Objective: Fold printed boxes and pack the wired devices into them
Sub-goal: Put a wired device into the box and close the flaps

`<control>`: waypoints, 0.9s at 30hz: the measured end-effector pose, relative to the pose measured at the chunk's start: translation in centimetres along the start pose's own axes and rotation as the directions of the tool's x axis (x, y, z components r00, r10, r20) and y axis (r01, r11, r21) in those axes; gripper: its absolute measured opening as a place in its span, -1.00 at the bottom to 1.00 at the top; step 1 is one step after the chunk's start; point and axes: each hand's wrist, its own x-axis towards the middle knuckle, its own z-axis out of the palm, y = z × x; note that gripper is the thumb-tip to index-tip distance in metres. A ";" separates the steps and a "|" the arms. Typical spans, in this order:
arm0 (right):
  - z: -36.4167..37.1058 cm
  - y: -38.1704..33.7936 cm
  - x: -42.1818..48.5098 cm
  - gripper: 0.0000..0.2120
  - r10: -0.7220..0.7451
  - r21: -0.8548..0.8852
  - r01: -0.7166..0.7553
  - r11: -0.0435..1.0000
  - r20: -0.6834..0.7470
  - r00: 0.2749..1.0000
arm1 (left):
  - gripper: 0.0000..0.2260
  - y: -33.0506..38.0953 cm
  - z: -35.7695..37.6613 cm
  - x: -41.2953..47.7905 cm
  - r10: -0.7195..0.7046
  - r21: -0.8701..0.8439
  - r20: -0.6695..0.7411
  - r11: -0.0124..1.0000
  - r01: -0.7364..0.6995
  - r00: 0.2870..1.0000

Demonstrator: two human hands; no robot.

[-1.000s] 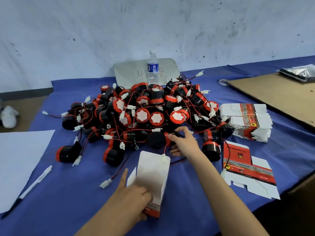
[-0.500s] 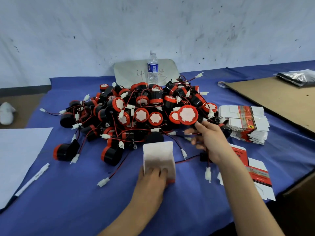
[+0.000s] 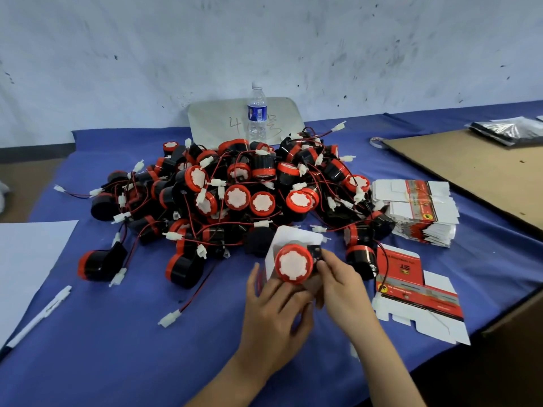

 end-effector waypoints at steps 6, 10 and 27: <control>-0.6 0.3 1.2 -0.72 -0.025 -0.224 0.039 0.974 0.067 0.997 | -0.61 -0.1 -0.8 0.3 -0.286 -0.263 -0.090 0.931 0.254 0.954; -1.3 -0.4 1.5 -0.70 -0.035 -0.367 0.084 0.927 0.138 0.990 | -0.07 -0.9 -1.0 0.9 -0.585 -0.391 0.344 0.622 0.679 0.734; 0.1 -1.4 0.5 -0.77 0.075 -0.915 0.142 0.378 0.183 0.980 | -0.32 -1.2 0.0 -0.1 -0.530 -0.212 0.494 0.696 0.687 0.689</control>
